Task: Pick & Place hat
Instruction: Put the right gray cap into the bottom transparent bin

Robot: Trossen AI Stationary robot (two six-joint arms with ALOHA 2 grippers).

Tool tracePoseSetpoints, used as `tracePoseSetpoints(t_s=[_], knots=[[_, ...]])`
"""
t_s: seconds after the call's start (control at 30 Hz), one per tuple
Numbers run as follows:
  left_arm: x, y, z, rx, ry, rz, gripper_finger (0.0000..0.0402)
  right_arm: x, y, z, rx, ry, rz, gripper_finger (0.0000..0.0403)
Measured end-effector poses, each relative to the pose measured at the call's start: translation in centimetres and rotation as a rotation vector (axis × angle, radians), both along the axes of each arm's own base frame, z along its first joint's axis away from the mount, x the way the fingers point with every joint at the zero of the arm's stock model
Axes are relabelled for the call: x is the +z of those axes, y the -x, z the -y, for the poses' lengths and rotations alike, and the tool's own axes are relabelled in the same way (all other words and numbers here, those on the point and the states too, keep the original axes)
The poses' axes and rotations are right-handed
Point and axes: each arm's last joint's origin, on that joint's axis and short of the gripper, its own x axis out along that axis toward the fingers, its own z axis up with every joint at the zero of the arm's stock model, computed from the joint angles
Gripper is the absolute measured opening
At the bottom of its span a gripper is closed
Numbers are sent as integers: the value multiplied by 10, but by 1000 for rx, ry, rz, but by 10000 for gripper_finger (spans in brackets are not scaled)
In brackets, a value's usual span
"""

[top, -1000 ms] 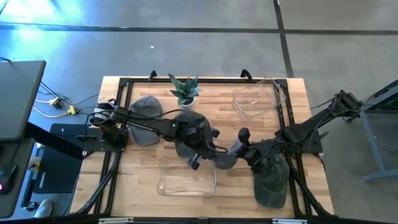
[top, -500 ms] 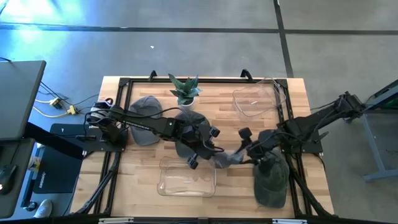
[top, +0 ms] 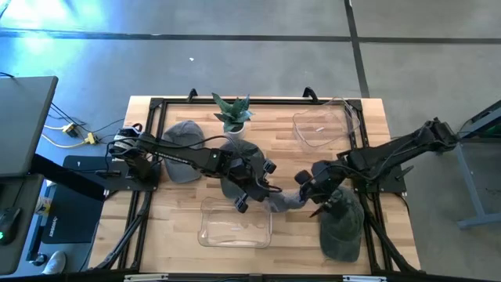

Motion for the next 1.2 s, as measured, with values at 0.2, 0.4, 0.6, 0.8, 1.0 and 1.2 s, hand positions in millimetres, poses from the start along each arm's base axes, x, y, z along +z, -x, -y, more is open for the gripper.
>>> tracePoseSetpoints(t_s=[0.2, 0.4, 0.6, 0.8, 1.0, 1.2], knots=[[-2, 2, 2, -58, 79, -49, 1, 9, 9, -1, 99, -128, -22, 129], [-1, 3, 4, -100, 121, -51, 1, 9, 9, 0, 30, -90, -23, 19], [1, 1, 4, -96, 121, -22, 1, 12, 3, 3, -75, -77, 18, 46], [5, -2, 3, -48, 92, 33, 1, 15, -11, 1, -111, -103, 115, 166], [5, -3, 1, 5, 57, 45, 1, 6, -17, -4, -13, -169, 55, 251], [5, -4, -2, 103, 7, 55, 1, 9, -20, -4, -83, -192, 58, 274]])
